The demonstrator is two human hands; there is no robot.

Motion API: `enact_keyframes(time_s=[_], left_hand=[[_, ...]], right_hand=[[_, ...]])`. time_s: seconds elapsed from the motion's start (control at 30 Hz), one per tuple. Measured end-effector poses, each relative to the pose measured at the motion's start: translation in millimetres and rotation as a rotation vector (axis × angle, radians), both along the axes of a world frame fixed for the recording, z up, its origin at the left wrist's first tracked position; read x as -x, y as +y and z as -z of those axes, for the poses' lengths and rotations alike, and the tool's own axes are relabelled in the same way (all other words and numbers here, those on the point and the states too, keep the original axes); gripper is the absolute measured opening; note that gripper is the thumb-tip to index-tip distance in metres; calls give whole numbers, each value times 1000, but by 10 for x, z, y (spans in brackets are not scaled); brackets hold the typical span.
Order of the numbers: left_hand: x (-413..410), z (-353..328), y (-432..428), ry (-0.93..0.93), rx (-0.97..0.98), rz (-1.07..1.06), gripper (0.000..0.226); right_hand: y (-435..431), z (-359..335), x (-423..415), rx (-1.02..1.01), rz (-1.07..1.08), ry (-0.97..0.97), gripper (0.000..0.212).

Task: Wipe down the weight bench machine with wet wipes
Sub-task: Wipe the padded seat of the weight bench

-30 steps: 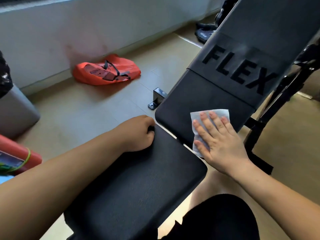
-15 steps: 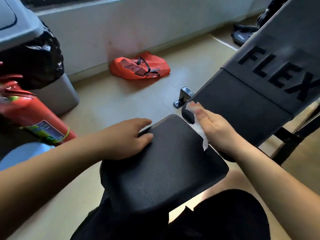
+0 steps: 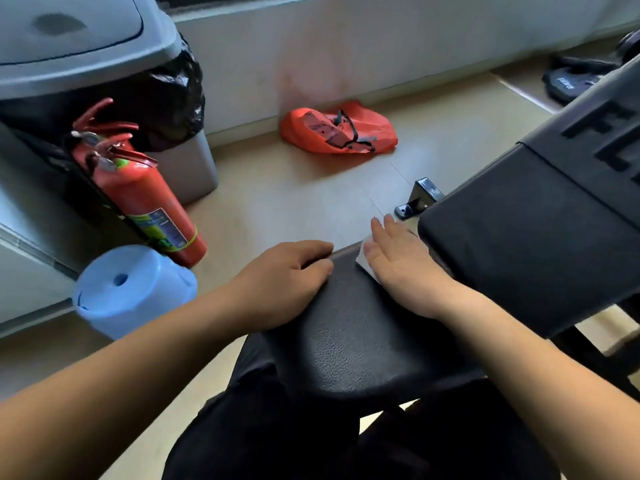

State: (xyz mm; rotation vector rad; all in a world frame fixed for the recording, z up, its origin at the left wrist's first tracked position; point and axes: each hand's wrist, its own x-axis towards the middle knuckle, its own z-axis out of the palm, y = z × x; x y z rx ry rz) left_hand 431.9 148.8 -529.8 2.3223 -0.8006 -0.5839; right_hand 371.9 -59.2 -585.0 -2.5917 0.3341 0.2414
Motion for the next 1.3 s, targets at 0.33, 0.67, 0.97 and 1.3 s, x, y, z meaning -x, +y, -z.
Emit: enact_keyframes(time_s=[0.33, 0.67, 0.97, 1.3], left_hand=[[51, 31, 109, 109, 133, -24, 63], [46, 107, 107, 255, 323, -141, 63], [47, 142, 161, 230, 377, -160, 51], [103, 126, 108, 255, 366, -174, 51]], right_hand=[[-63, -47, 85, -56, -40, -13, 56], [465, -333, 811, -246, -289, -86, 61], [-184, 276, 1226, -49, 352, 69, 61], [99, 52, 705, -138, 223, 16, 64]])
